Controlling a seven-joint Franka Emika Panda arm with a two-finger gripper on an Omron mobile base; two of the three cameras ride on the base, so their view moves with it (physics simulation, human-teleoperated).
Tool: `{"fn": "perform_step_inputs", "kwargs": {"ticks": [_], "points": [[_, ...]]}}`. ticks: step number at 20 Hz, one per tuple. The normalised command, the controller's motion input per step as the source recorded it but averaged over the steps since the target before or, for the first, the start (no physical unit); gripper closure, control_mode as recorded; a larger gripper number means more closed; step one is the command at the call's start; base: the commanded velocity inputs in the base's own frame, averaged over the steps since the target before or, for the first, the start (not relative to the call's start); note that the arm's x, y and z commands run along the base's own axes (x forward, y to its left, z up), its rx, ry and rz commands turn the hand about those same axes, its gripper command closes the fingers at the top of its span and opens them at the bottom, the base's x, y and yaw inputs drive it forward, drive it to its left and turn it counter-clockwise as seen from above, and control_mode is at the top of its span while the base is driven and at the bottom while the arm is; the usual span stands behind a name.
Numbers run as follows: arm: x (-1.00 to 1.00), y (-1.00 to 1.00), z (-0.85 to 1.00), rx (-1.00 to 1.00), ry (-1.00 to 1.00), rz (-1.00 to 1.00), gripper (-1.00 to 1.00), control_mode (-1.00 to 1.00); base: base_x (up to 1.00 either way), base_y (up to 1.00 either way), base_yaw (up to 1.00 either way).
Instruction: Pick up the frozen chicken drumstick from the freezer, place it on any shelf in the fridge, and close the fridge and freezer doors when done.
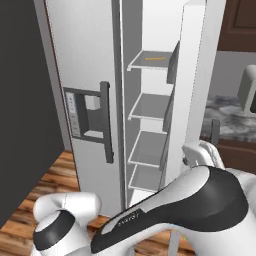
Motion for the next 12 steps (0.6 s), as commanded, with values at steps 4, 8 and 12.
{"fn": "perform_step_inputs", "kwargs": {"ticks": [4,8,12], "points": [[0.93,-0.7,-0.37,-0.05,0.0,0.13,-1.0,-1.0,0.0,0.0,0.0],[0.97,-0.37,-0.48,-0.18,0.0,0.0,-1.0,-1.0,0.0,0.0,0.0],[0.76,-0.21,-0.55,-0.24,-0.07,0.0,-1.0,-1.0,0.0,0.0,0.0]]}}
